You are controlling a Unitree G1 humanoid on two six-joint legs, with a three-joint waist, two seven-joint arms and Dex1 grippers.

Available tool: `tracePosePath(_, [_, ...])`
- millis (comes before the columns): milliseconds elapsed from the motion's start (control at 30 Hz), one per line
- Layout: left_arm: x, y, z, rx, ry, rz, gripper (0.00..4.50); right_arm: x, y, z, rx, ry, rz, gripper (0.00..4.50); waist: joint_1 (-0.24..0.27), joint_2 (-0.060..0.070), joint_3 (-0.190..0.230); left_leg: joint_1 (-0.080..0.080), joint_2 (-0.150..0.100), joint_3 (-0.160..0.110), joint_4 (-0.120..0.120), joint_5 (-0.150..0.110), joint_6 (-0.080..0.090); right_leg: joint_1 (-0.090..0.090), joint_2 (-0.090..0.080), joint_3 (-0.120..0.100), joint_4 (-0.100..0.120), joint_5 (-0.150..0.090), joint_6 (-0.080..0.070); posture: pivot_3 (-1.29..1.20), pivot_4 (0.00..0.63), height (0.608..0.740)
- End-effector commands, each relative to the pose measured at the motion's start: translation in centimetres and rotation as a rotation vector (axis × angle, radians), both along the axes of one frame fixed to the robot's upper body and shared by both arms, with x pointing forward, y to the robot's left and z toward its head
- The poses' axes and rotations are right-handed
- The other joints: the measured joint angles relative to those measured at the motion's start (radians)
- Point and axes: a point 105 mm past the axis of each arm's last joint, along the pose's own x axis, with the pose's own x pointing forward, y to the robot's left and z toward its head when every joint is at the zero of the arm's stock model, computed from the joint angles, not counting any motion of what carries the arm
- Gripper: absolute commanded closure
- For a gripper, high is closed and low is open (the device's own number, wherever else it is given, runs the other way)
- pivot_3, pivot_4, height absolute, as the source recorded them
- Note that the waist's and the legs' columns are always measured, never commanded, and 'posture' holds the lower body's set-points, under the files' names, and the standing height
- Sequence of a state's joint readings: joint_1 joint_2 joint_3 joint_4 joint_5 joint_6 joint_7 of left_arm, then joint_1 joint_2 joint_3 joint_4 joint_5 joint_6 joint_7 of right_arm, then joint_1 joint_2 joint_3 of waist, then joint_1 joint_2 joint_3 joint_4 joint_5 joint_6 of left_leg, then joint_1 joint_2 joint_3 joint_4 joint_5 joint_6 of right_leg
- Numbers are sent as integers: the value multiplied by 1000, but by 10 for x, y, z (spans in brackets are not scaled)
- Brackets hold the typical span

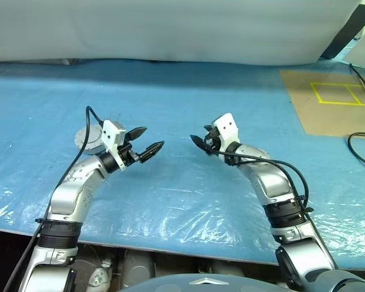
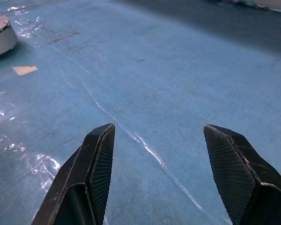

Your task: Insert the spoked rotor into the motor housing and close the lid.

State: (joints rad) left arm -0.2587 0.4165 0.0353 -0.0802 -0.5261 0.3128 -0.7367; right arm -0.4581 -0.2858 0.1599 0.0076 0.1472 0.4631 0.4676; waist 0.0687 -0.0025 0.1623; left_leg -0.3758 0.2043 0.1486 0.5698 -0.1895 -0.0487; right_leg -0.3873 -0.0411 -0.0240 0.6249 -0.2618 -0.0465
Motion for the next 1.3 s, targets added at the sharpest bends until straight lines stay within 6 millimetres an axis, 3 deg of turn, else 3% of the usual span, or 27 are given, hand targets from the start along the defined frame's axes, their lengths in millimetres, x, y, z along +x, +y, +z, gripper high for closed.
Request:
tracePosePath(33, [1,6,13,-5,-52,16,11,-2,6,18,-7,-98,34,1372,0,0,0,0,0,0,0,0,0,0,0,0,0,0,0,0,150,740])
tracePosePath(400, [9,18,11,-47,-36,90,11,1,8,16,1,-110,-8,1372,0,0,0,0,0,0,0,0,0,0,0,0,0,0,0,0,150,740])
tracePosePath(733, [3,13,9,-26,-38,56,11,4,19,17,-4,-117,14,1372,0,0,0,0,0,0,0,0,0,0,0,0,0,0,0,0,150,740])
tracePosePath(1067, [0,22,7,-5,-45,95,11,5,25,12,-6,-111,17,1372,-1,0,0,0,0,0,0,0,0,0,0,0,0,0,0,0,150,740])
tracePosePath(1300, [2,26,10,6,-51,112,11,13,26,19,22,-133,-12,1372,-1,0,0,0,0,0,0,0,0,0,0,0,0,0,0,0,150,740])
